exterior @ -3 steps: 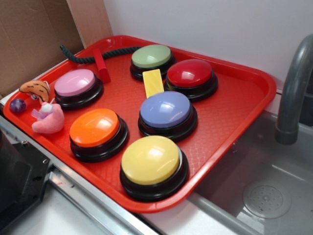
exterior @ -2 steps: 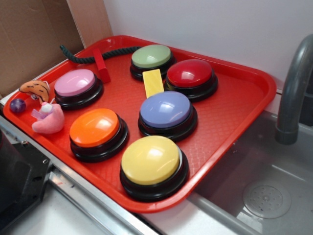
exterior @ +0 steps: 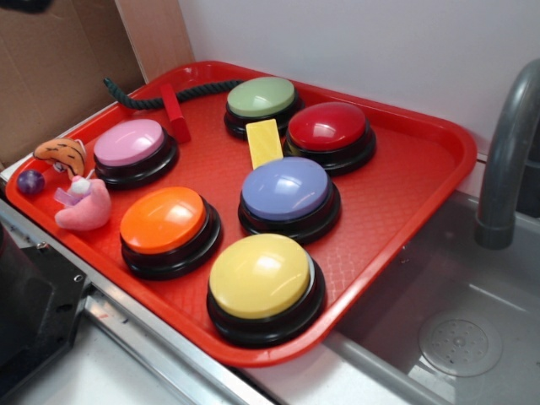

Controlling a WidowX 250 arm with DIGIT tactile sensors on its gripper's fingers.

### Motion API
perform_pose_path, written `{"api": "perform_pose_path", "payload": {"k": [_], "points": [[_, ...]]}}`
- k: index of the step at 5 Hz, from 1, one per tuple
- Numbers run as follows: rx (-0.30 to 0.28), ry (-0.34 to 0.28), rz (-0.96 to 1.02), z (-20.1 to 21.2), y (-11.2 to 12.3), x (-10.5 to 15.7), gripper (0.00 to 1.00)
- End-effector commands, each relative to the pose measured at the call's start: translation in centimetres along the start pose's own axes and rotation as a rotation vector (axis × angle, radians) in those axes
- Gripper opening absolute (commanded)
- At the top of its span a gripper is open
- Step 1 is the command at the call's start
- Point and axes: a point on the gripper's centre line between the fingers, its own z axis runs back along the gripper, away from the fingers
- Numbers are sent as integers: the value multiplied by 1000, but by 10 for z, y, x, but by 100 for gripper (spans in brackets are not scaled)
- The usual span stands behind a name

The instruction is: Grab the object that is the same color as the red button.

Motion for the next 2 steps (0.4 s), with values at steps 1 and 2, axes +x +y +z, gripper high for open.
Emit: {"api": "perform_pose_path", "payload": {"k": [1,2], "points": [[42,-28,320,-43,31,58,100],[33,-76,553,-73,62,87,100]]}}
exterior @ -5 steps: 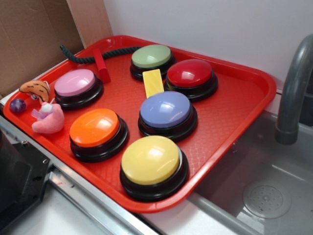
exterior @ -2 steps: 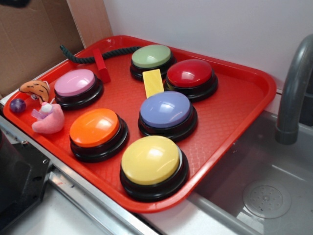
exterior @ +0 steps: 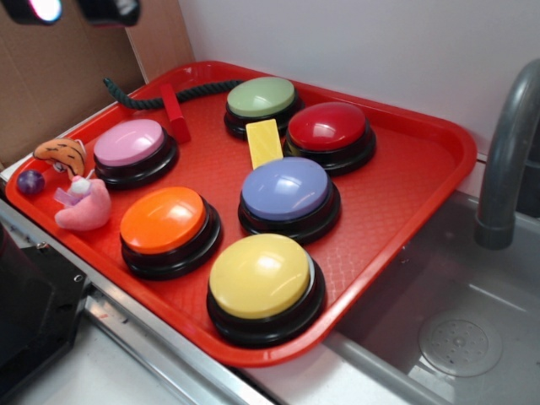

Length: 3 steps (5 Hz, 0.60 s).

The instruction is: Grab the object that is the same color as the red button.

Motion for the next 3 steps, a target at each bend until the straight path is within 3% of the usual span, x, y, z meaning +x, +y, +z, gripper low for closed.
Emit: {"api": "perform_pose_path", "payload": {"k": [1,3], "points": [[-34,-104,379,-46,38,61,100],[8,-172,629,-81,68,90,100]]}}
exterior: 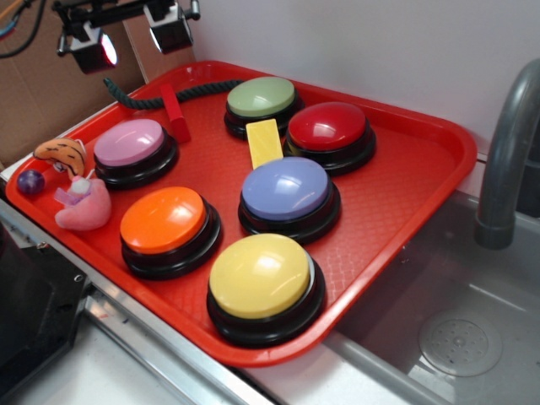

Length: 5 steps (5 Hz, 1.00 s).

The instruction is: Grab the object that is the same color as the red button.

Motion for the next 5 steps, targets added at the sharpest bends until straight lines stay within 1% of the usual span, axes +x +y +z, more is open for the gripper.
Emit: {"api": "perform_pose_path", "payload": {"k": [1,2,3,4,5], "points": [[18,-116,157,-28,13,38,100],[13,-98,168,-54,10,48,100],[18,-101,171,-70,5,48,100],[-21,-95,172,-80,-2,50,100],[3,-73,149,-93,-3,47,17]]}}
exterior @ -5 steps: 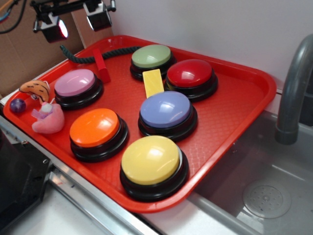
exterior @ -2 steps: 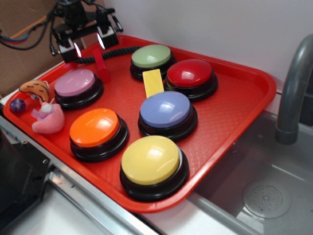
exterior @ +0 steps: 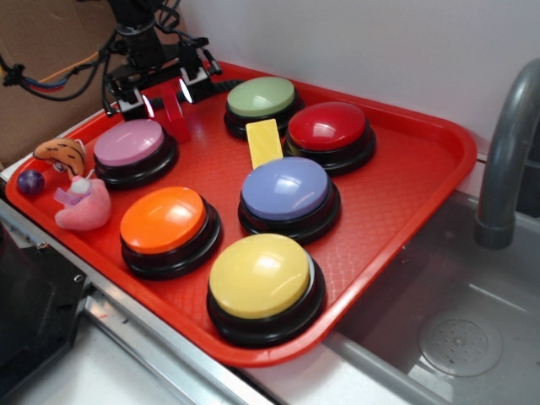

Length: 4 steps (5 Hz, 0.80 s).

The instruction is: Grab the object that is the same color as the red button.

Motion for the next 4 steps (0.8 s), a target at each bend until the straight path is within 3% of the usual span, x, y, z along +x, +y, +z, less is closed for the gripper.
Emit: {"api": "perform_pose_path", "payload": {"k": [1,2,4], "points": [[-29,-25,-76,3,0,8,0],[-8,-43,-104,10,-2,8,0],[-93,23,-353,54,-12,-5,0]]}}
